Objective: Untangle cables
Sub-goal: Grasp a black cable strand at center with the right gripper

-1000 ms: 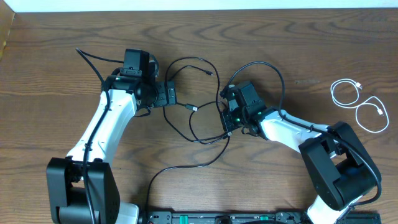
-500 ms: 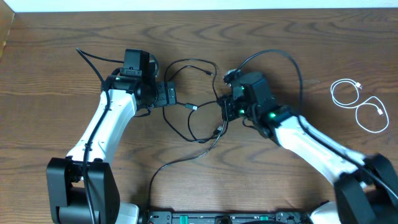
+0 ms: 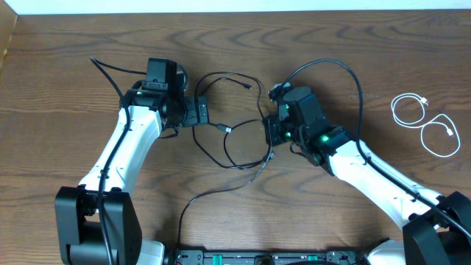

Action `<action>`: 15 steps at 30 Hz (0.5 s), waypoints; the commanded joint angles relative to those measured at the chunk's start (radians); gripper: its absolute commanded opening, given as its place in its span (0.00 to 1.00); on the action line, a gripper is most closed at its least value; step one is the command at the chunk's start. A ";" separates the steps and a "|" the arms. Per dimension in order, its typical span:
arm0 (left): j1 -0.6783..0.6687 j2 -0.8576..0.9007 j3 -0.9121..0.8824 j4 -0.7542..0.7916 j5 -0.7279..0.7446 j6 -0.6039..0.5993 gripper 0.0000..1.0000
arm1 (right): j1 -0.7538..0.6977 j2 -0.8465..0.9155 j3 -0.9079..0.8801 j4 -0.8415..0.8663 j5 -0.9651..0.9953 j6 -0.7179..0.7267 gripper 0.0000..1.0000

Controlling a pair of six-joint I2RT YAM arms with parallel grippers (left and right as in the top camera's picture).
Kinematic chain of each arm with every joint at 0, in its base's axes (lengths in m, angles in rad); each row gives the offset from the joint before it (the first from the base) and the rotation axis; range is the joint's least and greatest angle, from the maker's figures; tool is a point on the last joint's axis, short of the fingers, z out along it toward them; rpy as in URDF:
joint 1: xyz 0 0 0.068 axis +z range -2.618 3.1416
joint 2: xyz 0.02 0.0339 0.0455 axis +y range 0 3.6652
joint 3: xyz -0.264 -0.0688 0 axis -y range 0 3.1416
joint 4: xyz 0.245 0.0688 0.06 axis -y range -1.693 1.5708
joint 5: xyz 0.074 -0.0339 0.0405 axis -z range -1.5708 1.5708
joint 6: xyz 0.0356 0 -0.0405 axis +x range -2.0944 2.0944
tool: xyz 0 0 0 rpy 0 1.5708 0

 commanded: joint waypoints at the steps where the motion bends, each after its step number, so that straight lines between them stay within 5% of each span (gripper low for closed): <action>1: 0.003 0.004 0.007 -0.003 0.011 0.000 0.98 | 0.013 0.009 0.008 -0.080 0.129 0.007 0.01; 9: 0.003 0.004 0.007 -0.003 0.011 0.000 0.98 | 0.018 0.059 0.007 -0.190 0.198 0.058 0.03; 11: 0.003 0.004 0.007 -0.003 0.011 0.000 0.98 | 0.018 0.081 0.007 -0.199 0.190 0.079 0.20; 13: 0.003 0.004 0.007 -0.003 0.011 0.000 0.98 | 0.019 0.101 0.007 -0.195 0.162 0.087 0.57; 15: 0.003 0.004 0.007 -0.003 0.011 0.000 0.98 | 0.021 0.120 0.007 -0.169 0.110 0.089 0.61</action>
